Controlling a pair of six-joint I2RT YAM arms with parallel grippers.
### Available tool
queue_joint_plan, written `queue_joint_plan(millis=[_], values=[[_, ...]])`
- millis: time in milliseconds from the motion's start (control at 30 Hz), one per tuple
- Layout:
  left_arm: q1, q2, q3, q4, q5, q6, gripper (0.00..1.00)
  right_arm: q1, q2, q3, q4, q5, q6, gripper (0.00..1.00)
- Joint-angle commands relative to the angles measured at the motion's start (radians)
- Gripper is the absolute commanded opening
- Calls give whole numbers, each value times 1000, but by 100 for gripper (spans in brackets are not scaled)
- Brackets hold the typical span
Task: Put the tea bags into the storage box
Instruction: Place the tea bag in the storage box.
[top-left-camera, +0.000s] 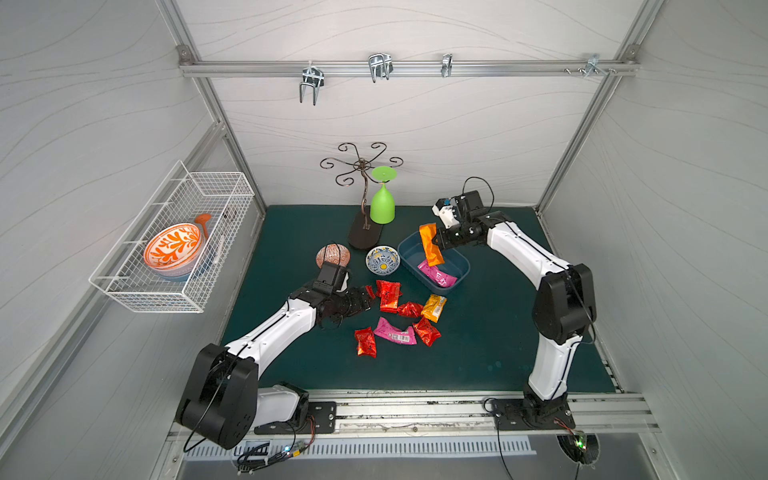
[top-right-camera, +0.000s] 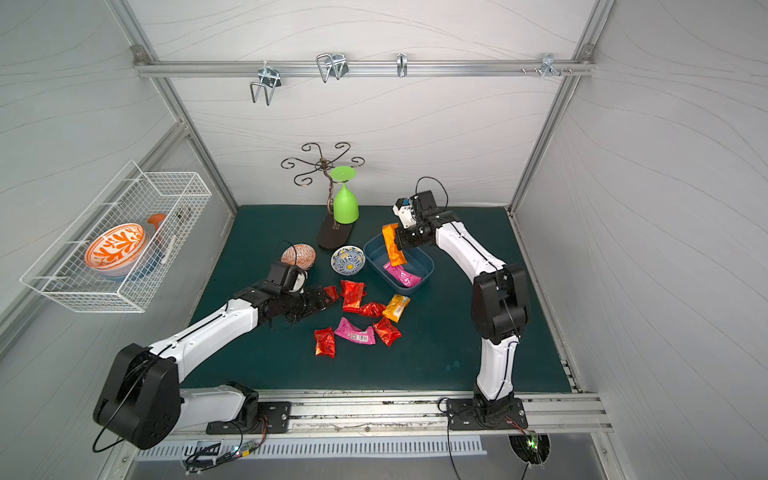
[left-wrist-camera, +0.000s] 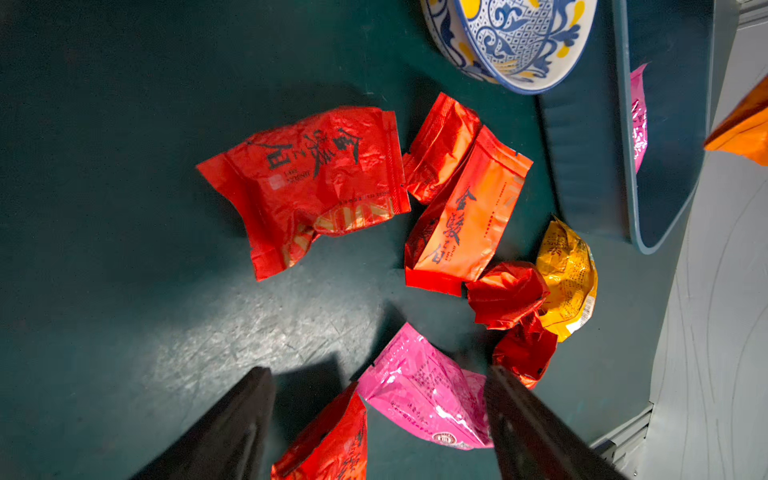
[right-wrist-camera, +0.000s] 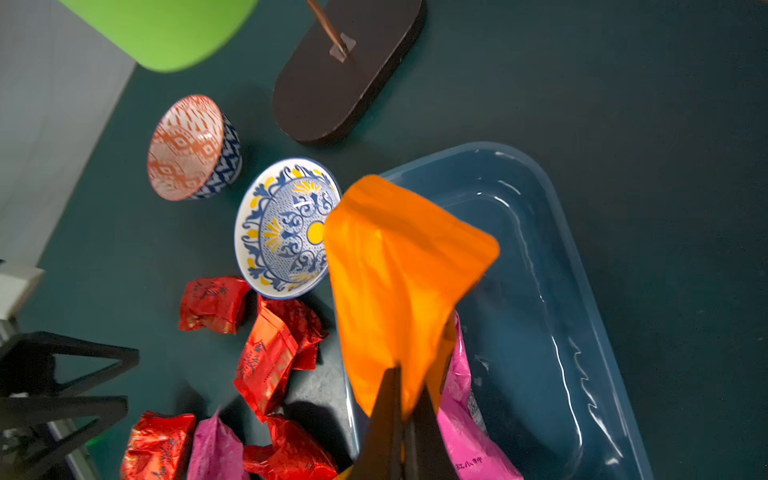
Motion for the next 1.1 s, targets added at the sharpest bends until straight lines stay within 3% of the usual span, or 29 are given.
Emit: queue_joint_plan(millis=[0,167,300,667,800,1067], values=[[-4,-14,-3,29,-15,0,84,58,10,4,-55,123,-124,0],[-4,-6,5,29,-5,-1,84,140,55,-20,-66,301,-252,0],[-4,-14,0,29,-10,-2,84,173,96,-23,-101,375,-287,0],[-3,-16,-2,32,-6,-4,84,179,44,-173,-138,363,-222,0],[-4,-9,0,39,2,-7,84,180,-23,-232,-120,330,-189,23],[-4,-16,5,37,1,-6,84,179,-196,-249,-133,266,-11,47]])
